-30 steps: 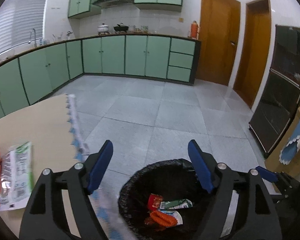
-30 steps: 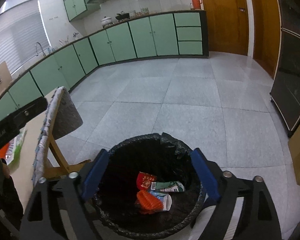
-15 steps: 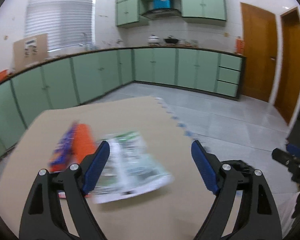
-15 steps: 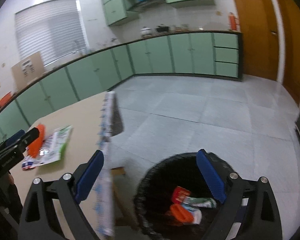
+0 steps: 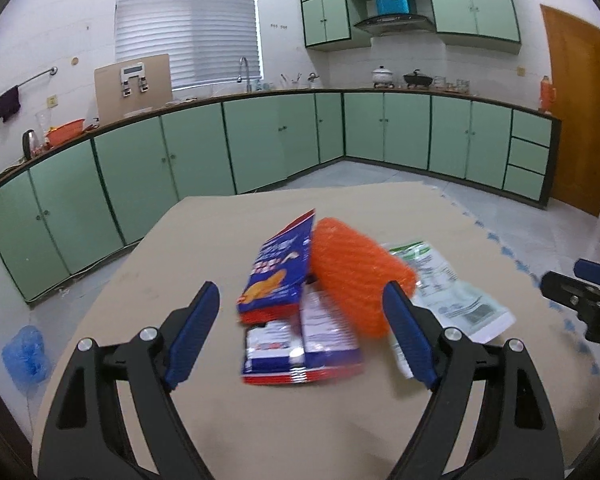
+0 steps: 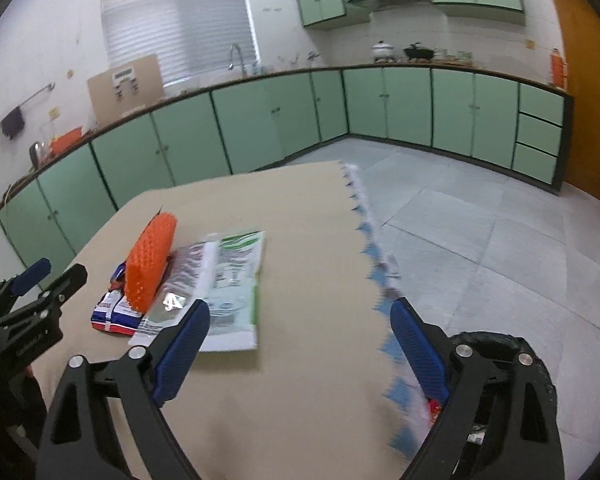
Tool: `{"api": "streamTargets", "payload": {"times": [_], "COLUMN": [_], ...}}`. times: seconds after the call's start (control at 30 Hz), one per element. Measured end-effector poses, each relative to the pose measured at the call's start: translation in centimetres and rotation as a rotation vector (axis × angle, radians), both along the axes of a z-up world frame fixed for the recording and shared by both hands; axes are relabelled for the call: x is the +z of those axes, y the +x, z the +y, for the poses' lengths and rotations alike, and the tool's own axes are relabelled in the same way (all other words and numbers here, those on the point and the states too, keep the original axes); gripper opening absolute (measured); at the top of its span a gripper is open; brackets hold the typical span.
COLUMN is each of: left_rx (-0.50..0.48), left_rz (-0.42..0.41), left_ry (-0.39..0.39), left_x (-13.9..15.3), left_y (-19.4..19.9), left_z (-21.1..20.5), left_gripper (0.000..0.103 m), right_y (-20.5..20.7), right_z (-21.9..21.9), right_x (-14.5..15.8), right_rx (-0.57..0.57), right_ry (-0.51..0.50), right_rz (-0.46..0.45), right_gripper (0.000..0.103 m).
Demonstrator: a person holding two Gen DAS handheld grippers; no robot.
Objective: Collect trash
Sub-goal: 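Move both grippers back to the table toward the clear bag and orange net, then grasp the clear plastic bag with the right gripper while the left grasps the orange net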
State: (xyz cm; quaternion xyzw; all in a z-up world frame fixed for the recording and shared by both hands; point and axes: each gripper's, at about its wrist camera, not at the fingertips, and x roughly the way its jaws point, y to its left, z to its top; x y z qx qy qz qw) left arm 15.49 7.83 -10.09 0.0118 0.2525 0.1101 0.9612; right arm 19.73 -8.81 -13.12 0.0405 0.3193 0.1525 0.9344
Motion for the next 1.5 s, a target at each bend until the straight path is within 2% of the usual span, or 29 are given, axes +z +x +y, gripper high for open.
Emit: {"api": "streamTargets", "payload": {"times": [0.2, 0.37, 0.47, 0.57, 0.63, 0.8, 0.9, 0.93, 1.2, 1.37, 1.47, 1.5], "left_rx": [0.033, 0.041, 0.045, 0.047, 0.048, 0.045, 0.03, 0.023, -0.04, -0.063, -0.071, -0.072], "left_rz": [0.02, 0.028, 0.031, 0.037, 0.04, 0.05, 0.057, 0.058, 0.065, 0.105, 0.138, 0.153], "left_ry": [-0.029, -0.043, -0.05, -0.059, -0.061, -0.066, -0.067, -0.066, -0.058, -0.08, -0.109, -0.121], "left_x": [-1.1, -1.4, -1.6, -1.8, -1.9, -2.0, -2.2, -2.2, -2.4, -3.0, -3.5, -3.7], "left_y": [-0.7, -0.9, -1.0, -0.9, -0.8, -0.6, -0.4, -0.3, 1.6, 3.4, 4.2, 4.6], "left_z": [2.0, 2.6, 2.7, 2.8, 2.8, 2.3, 1.6, 1.4, -1.1, -1.9, -2.1, -2.1], "left_gripper": [0.081, 0.081, 0.081, 0.081, 0.081, 0.082, 0.082, 0.082, 0.083, 0.083, 0.076, 0.071], "right_y": [1.3, 2.3, 2.4, 2.1, 1.9, 1.6, 1.5, 1.4, 1.0, 1.1, 1.2, 1.2], "right_z": [3.0, 3.9, 4.4, 4.6, 4.8, 4.6, 4.2, 4.3, 2.9, 2.4, 2.4, 2.3], "right_x": [-1.8, -3.2, -3.9, -4.3, -4.3, -4.3, -4.3, -4.2, -4.1, -4.1, -4.1, -4.2], "right_rx": [0.05, 0.057, 0.073, 0.084, 0.096, 0.096, 0.106, 0.108, 0.086, 0.086, 0.085, 0.085], "right_ry": [-0.048, -0.065, -0.072, -0.076, -0.087, -0.093, -0.079, -0.084, -0.073, -0.07, -0.063, -0.06], "right_rz": [0.066, 0.131, 0.162, 0.17, 0.168, 0.154, 0.151, 0.146, 0.133, 0.129, 0.131, 0.132], "right_gripper": [0.083, 0.079, 0.073, 0.064, 0.044, 0.02, 0.018, 0.004, 0.004, 0.004, 0.004, 0.004]}}
